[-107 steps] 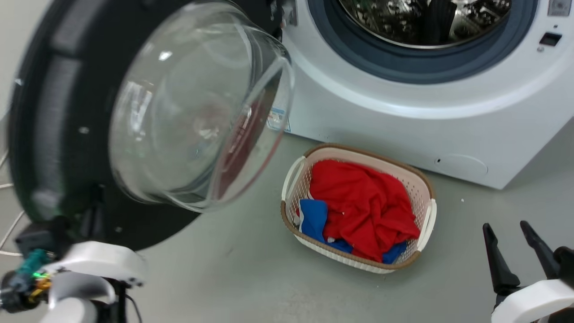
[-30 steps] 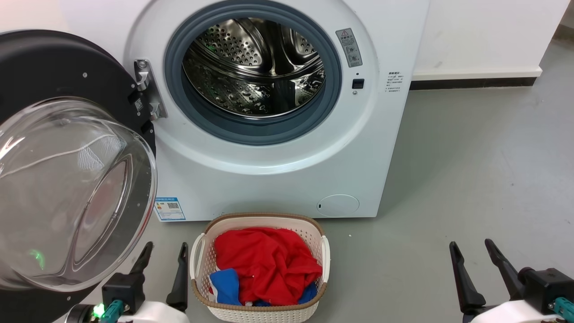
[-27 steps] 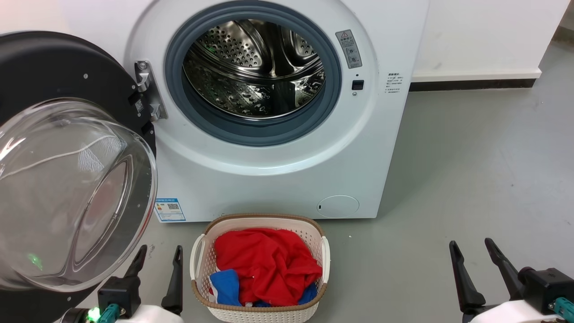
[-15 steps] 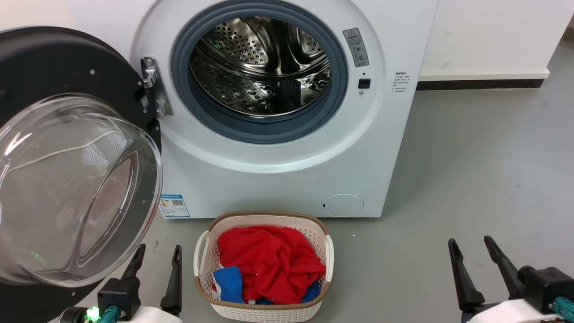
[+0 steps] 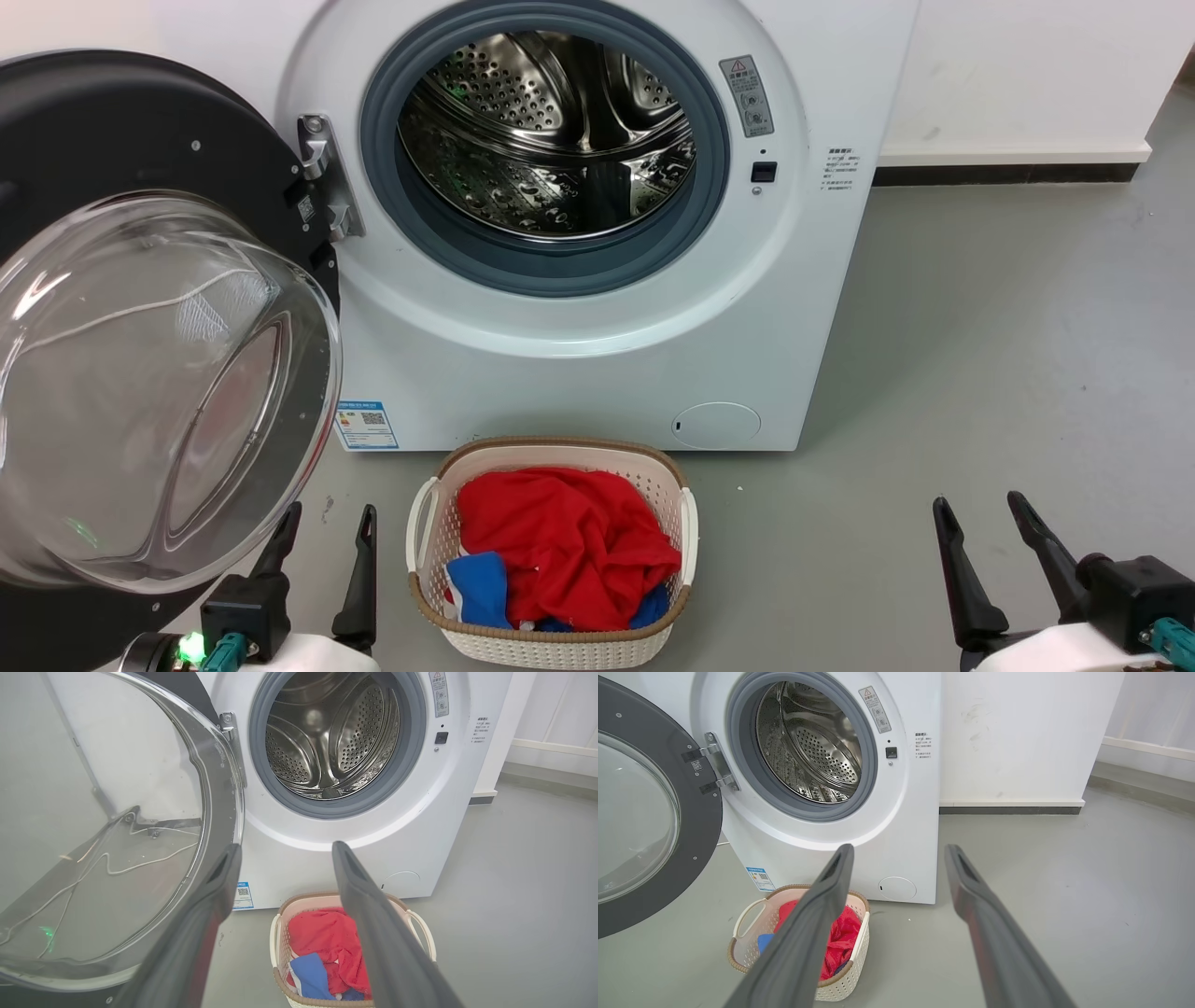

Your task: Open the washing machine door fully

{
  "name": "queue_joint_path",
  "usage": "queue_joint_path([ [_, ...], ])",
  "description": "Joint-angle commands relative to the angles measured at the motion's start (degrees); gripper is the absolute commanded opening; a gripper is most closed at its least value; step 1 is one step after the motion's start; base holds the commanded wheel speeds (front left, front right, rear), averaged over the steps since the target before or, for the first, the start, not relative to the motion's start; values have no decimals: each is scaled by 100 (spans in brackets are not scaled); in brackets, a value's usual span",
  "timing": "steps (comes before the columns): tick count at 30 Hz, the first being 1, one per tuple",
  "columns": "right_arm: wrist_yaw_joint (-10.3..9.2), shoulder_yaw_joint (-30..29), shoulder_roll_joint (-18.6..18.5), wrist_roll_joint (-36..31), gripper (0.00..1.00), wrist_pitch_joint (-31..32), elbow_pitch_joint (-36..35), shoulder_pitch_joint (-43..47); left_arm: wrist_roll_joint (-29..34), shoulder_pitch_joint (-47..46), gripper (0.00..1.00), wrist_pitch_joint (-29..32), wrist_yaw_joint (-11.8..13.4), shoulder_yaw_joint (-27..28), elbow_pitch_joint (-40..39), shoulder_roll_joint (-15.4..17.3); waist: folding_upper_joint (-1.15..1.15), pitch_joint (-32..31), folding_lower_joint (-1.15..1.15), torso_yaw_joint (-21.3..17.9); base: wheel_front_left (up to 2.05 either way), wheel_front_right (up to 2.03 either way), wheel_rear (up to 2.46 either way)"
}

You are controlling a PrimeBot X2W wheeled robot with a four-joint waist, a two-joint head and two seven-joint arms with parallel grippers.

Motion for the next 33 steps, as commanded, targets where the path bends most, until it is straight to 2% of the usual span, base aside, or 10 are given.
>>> queue_joint_path([
  [1, 0, 4, 5, 20, 0, -7, 66, 4, 4, 24, 0, 21, -23, 8, 43, -55, 0, -2, 0, 4, 0, 0, 0],
  [3, 0, 11, 10, 79, 0, -7, 162, 27, -50, 86, 0, 36, -33, -7, 112, -129, 0, 0, 0, 4, 0, 0, 0],
  [18, 0, -45, -21, 1805, 0, 62, 540, -308, -1460, -92, 0, 421, -394, 449, 208, -445, 0, 41, 0, -5, 0, 0, 0],
  [33, 0, -104, -35, 3224, 0, 126, 858, -587, -2629, -252, 0, 752, -708, 841, 308, -723, 0, 82, 0, -14, 0, 0, 0],
])
